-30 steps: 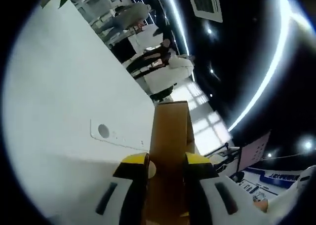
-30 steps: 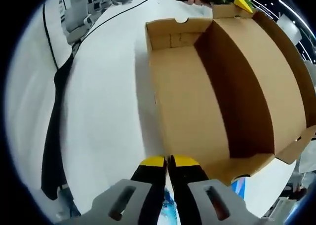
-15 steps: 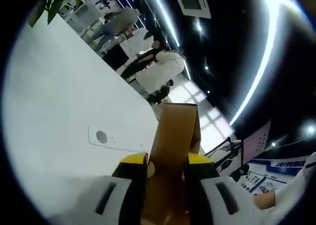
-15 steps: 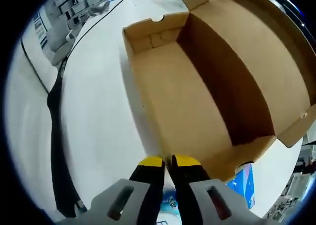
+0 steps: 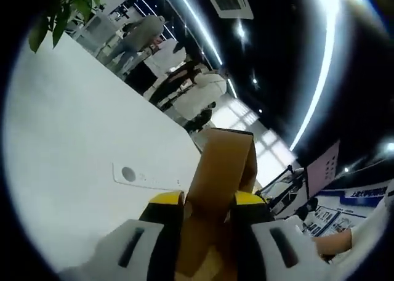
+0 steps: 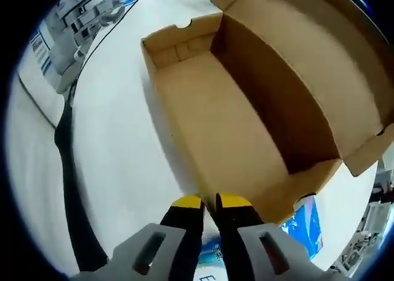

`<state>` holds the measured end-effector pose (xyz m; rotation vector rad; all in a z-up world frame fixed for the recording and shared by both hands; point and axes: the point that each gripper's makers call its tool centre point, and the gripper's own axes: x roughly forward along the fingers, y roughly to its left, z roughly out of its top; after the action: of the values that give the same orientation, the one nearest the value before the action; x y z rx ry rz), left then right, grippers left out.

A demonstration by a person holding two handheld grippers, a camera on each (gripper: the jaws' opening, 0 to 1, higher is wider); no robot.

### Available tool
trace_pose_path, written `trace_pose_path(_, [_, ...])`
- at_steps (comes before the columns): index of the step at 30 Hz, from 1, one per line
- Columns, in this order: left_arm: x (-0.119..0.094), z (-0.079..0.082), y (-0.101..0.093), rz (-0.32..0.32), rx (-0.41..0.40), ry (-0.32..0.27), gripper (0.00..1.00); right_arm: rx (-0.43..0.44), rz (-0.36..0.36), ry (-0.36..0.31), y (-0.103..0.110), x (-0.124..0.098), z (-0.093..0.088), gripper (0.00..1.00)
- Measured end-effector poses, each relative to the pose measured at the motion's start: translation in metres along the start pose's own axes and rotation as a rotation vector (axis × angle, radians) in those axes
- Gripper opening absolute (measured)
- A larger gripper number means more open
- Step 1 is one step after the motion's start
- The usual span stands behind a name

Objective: Operate the shoe box by opening the lid, removing the specified soft item, and placing it in the target area until the item is outside and the box remains undamaged.

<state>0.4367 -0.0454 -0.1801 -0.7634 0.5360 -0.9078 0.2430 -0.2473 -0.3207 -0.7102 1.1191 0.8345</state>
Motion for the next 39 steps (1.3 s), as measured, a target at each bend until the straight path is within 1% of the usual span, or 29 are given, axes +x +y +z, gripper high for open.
trace_pose_path(6, [-0.005, -0.003, -0.004, 0.029, 0.039, -0.033, 0.3, 0.019, -0.018, 0.017, -0.001, 0.0, 0.0, 0.06])
trace_pose_path(8, [-0.006, -0.004, -0.005, 0.032, 0.041, -0.044, 0.3, 0.049, -0.024, 0.018, -0.002, 0.0, 0.0, 0.07])
trace_pose_path(10, [-0.009, -0.004, -0.005, 0.037, 0.024, -0.064, 0.31, 0.114, -0.038, 0.022, -0.003, 0.001, -0.001, 0.08])
trace_pose_path(11, [-0.009, -0.004, -0.005, 0.032, -0.001, -0.077, 0.32, 0.112, -0.038, 0.022, -0.004, 0.001, 0.0, 0.09])
trace_pose_path(12, [-0.01, -0.004, -0.006, 0.03, -0.003, -0.083, 0.32, 0.112, -0.039, 0.025, -0.004, 0.001, 0.0, 0.09])
trace_pose_path(14, [-0.011, -0.005, -0.006, 0.043, 0.015, -0.09, 0.32, 0.107, -0.046, 0.029, -0.004, 0.002, 0.0, 0.09])
trace_pose_path(17, [-0.011, -0.005, -0.007, 0.047, 0.019, -0.104, 0.32, 0.096, -0.052, 0.03, -0.004, 0.001, 0.0, 0.09])
trace_pose_path(19, [-0.012, -0.005, -0.009, 0.052, 0.031, -0.111, 0.31, 0.098, -0.054, 0.024, -0.004, 0.001, 0.0, 0.1])
trace_pose_path(20, [-0.012, -0.006, -0.008, 0.07, 0.038, -0.108, 0.31, 0.098, -0.058, 0.018, -0.005, 0.002, 0.0, 0.1])
trace_pose_path(22, [-0.013, -0.006, -0.01, 0.067, 0.047, -0.121, 0.31, 0.112, -0.058, 0.008, -0.004, 0.002, -0.001, 0.1])
trace_pose_path(25, [-0.013, -0.007, -0.009, 0.078, 0.057, -0.127, 0.3, 0.113, -0.061, 0.001, -0.005, 0.003, 0.0, 0.1])
trace_pose_path(27, [-0.016, -0.008, -0.001, 0.145, 0.075, -0.124, 0.27, 0.114, -0.063, 0.001, -0.005, 0.003, 0.0, 0.11])
trace_pose_path(29, [-0.014, -0.008, -0.007, 0.147, 0.101, -0.13, 0.26, 0.111, -0.065, 0.002, -0.006, 0.004, 0.0, 0.11])
trace_pose_path(30, [-0.014, -0.008, -0.004, 0.172, 0.14, -0.136, 0.25, 0.115, -0.064, 0.002, -0.006, 0.004, 0.0, 0.11])
trace_pose_path(32, [-0.013, -0.01, 0.0, 0.215, 0.193, -0.125, 0.23, 0.112, -0.066, 0.001, -0.007, 0.004, 0.0, 0.11])
trace_pose_path(34, [-0.016, -0.01, 0.007, 0.297, 0.22, -0.115, 0.2, 0.118, -0.063, 0.004, -0.006, 0.005, 0.0, 0.11])
trace_pose_path(35, [-0.016, -0.01, 0.008, 0.32, 0.227, -0.112, 0.18, 0.119, -0.061, 0.004, -0.006, 0.005, 0.0, 0.12])
trace_pose_path(36, [-0.018, -0.01, 0.01, 0.362, 0.262, -0.105, 0.16, 0.122, -0.06, 0.004, -0.006, 0.006, -0.001, 0.12])
trace_pose_path(37, [-0.02, -0.008, 0.015, 0.429, 0.34, -0.099, 0.15, 0.126, -0.058, 0.004, -0.006, 0.006, -0.001, 0.12])
trace_pose_path(38, [-0.022, -0.007, 0.017, 0.479, 0.381, -0.098, 0.12, 0.132, -0.057, 0.002, -0.005, 0.006, -0.001, 0.12])
trace_pose_path(39, [-0.021, -0.007, 0.016, 0.499, 0.386, -0.105, 0.12, 0.13, -0.058, 0.002, -0.005, 0.006, 0.0, 0.12])
